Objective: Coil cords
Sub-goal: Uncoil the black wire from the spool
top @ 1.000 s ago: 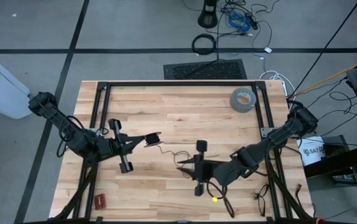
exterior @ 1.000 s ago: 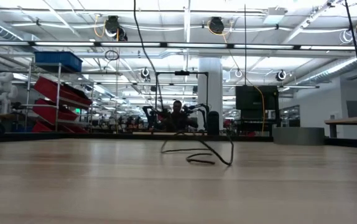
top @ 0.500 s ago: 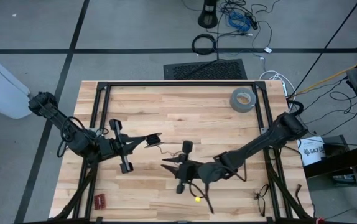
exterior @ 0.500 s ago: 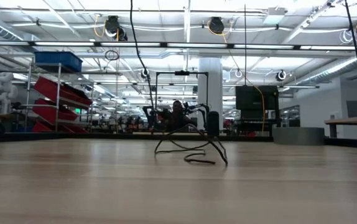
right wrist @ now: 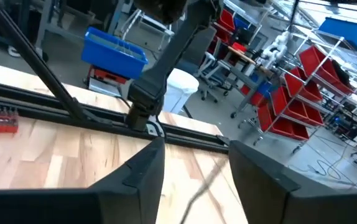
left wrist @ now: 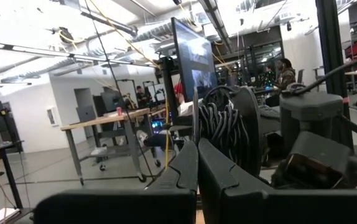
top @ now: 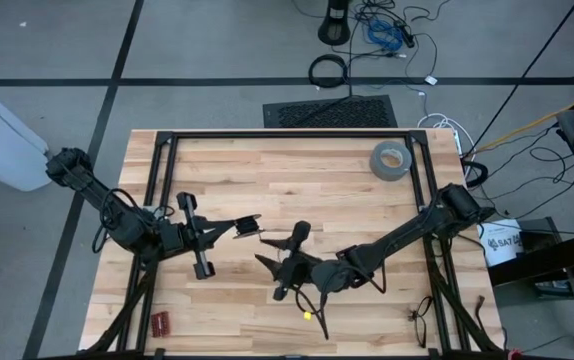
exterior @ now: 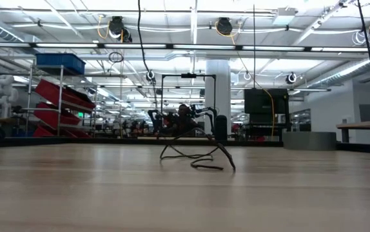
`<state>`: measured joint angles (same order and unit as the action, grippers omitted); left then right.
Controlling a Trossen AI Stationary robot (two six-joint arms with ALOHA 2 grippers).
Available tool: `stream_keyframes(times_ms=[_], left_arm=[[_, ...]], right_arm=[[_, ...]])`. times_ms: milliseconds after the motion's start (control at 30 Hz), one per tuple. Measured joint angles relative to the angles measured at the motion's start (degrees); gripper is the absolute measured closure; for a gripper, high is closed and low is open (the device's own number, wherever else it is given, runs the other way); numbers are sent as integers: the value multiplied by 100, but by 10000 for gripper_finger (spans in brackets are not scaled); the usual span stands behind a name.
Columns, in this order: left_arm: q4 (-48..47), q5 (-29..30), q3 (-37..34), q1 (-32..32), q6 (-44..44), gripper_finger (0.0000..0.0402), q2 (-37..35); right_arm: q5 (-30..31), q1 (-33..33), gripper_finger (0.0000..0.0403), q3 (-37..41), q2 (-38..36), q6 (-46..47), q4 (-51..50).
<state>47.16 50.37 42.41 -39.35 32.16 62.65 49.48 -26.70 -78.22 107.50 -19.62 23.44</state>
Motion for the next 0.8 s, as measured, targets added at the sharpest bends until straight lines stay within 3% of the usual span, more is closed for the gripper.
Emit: stream_keyframes(times_ms=[367, 800], left_arm=[[-19, -1, 0, 0, -28, 401, 0], [-17, -2, 0, 0, -27, 401, 0]], right_arm=[[-35, 81, 250, 0, -2, 185, -104], [-337, 139, 333, 0, -2, 415, -162]])
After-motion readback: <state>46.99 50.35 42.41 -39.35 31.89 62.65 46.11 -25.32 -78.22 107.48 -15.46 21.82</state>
